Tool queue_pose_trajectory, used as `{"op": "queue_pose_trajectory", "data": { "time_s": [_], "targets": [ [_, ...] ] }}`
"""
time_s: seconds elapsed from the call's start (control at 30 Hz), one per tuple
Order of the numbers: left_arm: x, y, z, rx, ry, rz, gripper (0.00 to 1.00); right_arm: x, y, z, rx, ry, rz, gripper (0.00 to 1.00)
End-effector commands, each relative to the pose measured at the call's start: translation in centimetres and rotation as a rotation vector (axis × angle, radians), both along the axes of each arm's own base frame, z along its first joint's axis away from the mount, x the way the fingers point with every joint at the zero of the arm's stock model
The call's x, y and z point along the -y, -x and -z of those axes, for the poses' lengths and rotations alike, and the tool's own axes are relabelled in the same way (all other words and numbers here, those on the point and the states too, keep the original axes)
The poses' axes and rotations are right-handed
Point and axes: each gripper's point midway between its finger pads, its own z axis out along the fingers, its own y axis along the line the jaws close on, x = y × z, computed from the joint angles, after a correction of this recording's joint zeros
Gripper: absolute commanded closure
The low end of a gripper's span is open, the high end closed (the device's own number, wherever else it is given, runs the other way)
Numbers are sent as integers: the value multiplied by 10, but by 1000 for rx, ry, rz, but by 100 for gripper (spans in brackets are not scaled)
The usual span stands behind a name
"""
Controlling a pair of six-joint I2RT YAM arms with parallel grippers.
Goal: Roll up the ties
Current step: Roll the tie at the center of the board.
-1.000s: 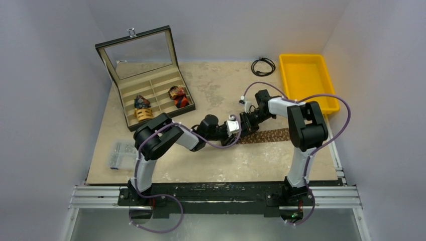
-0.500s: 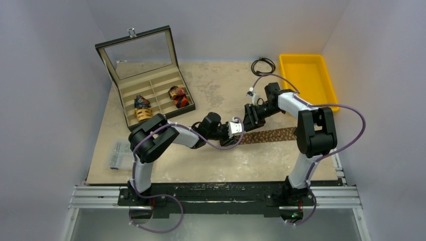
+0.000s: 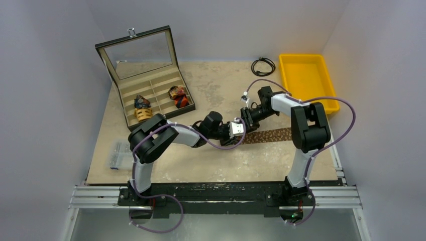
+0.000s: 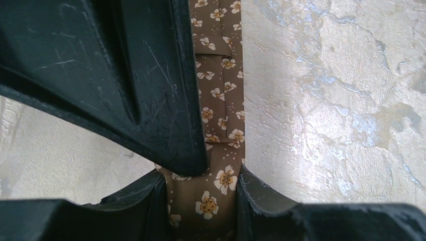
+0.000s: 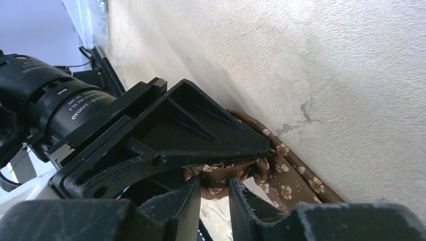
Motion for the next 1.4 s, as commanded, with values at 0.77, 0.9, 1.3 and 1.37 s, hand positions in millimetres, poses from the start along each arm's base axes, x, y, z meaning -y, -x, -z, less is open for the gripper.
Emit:
{"op": "queue_pose_trajectory", "data": {
  "time_s": [0.77, 0.9, 1.3, 1.37],
  "targets": [
    [-43, 25, 59, -126, -228, -7, 81, -7, 17, -5, -54, -113, -47, 69],
    [-42, 28, 59, -138, -222, -3, 81, 0, 19, 8, -66, -56, -59, 96],
    [-25, 33, 34, -163, -66, 85, 53, 42, 8, 55, -31, 194, -29, 100],
    [-21, 33, 29, -161, -43, 99, 51, 45, 7, 58, -26, 214, -25, 100]
  ]
}}
